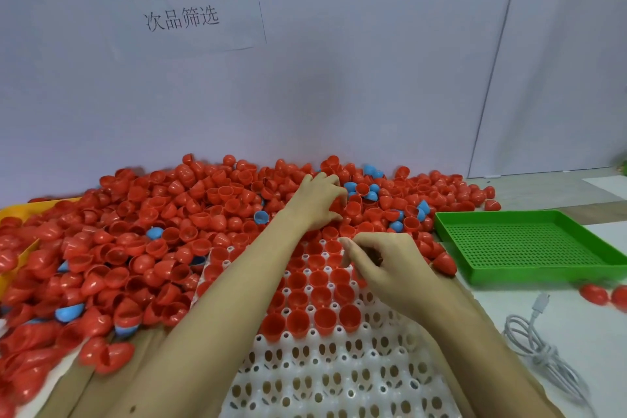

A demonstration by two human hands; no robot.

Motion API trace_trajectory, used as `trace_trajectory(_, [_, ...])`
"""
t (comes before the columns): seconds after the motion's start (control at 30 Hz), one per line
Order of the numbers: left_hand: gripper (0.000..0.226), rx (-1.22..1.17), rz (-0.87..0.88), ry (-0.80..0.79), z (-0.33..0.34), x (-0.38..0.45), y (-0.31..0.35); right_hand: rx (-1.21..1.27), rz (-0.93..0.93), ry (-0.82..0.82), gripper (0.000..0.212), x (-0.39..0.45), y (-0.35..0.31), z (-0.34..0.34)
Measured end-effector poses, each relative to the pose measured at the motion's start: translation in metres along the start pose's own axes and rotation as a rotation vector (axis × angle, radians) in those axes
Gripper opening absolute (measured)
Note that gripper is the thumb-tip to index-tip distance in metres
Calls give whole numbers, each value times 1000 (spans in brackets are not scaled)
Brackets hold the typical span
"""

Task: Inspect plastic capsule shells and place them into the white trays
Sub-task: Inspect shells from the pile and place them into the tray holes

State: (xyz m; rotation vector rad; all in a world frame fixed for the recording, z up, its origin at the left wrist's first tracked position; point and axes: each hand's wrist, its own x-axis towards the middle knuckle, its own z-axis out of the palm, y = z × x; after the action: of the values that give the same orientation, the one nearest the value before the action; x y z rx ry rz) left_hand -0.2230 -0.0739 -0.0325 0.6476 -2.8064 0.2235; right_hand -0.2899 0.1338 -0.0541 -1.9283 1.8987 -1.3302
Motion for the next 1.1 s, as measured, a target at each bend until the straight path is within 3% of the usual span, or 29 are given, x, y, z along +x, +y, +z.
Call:
trace_trajectory(0.23, [33, -354, -65, 121, -17, -32, -12, 10, 30, 18, 42, 0, 1, -3])
trace_trajectory(0.47, [26, -729, -172, 236, -61, -128, 3, 23, 51, 81, 29, 1, -3, -3])
trace_trajectory(0.57, [26, -873, -254, 218, -67, -169, 19, 190, 73, 90, 13, 0, -11, 3])
trace_trajectory(0.7, [31, -1071, -369, 236, -60, -198, 36, 473, 49, -112, 26, -1, -22, 4])
trace_trajectory(0.87, [42, -1146, -441, 404, -50, -212, 46, 366, -29, -239, 15, -2, -28, 9])
trace_trajectory(1.1, [26, -1000, -338, 531, -46, -220, 58, 462, 27, -238, 15, -5, -34, 5])
